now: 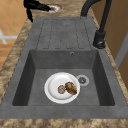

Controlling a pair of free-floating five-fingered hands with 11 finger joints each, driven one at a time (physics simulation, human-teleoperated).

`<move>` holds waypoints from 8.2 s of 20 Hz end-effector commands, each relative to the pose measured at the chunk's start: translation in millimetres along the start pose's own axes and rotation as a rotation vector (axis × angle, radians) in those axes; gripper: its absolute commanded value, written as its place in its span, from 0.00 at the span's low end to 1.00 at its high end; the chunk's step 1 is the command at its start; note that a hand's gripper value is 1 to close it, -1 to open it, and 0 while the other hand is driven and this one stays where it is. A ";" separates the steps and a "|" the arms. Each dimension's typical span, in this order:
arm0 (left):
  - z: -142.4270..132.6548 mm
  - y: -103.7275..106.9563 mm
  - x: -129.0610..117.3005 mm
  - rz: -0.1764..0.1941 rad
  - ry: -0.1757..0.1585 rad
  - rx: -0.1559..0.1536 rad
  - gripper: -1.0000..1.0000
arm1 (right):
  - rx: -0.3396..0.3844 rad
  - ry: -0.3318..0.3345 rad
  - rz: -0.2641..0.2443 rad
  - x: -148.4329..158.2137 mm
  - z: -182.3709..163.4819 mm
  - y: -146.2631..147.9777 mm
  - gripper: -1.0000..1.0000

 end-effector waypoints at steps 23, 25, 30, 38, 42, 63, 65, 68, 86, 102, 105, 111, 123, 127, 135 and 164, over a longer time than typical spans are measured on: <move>11.5 -5.2 129.6 -0.066 0.000 0.002 0.00 | 0.000 0.000 0.000 0.0 0.0 0.0 0.50; 12.5 -4.3 131.0 -0.085 -0.001 0.008 0.00 | 0.000 0.000 0.000 0.0 0.0 0.0 0.50; 11.5 -2.8 132.0 -0.063 0.000 0.002 0.00 | 0.000 0.000 0.000 0.0 0.0 0.0 0.50; 6.6 34.5 138.5 -0.070 -0.001 0.035 0.00 | 0.000 0.000 0.000 0.0 0.0 0.0 0.50; 5.0 63.0 141.0 -0.061 -0.002 0.028 0.00 | 0.000 0.000 0.000 0.0 0.0 0.0 0.50; 5.2 138.2 217.0 0.161 -0.009 0.061 0.00 | 0.000 0.000 0.000 0.0 0.0 0.0 0.50; 4.8 140.4 221.8 0.198 -0.011 0.070 0.00 | 0.000 0.000 0.000 0.0 0.0 0.0 0.50; 4.3 144.4 229.7 0.256 -0.014 0.075 0.00 | 0.000 0.000 0.000 0.0 0.0 0.0 0.50; 5.5 258.2 238.6 0.346 -0.023 0.058 0.00 | 0.000 0.000 0.000 0.0 0.0 0.0 0.50; 4.2 388.6 249.4 0.330 -0.031 0.059 0.00 | 0.000 0.000 0.000 0.0 0.0 0.0 0.50; 1.7 413.0 253.8 0.327 -0.026 0.063 0.00 | 0.000 0.000 0.000 0.0 0.0 0.0 0.50; -3.9 458.4 267.8 0.362 -0.023 0.062 0.00 | 0.000 0.000 0.000 0.0 0.0 0.0 0.50; -24.7 554.2 276.6 0.334 -0.027 0.083 0.00 | 0.000 0.000 0.000 0.0 0.0 0.0 0.50; -31.4 587.3 267.1 0.333 -0.022 0.090 0.00 | 0.000 0.000 0.000 0.0 0.0 0.0 0.50; -43.3 651.6 235.5 0.348 -0.018 0.091 0.00 | 0.000 0.000 0.000 0.0 0.0 0.0 0.50; -61.6 622.2 9.1 0.335 0.002 0.079 0.00 | 0.000 0.000 0.000 0.0 0.0 0.0 0.50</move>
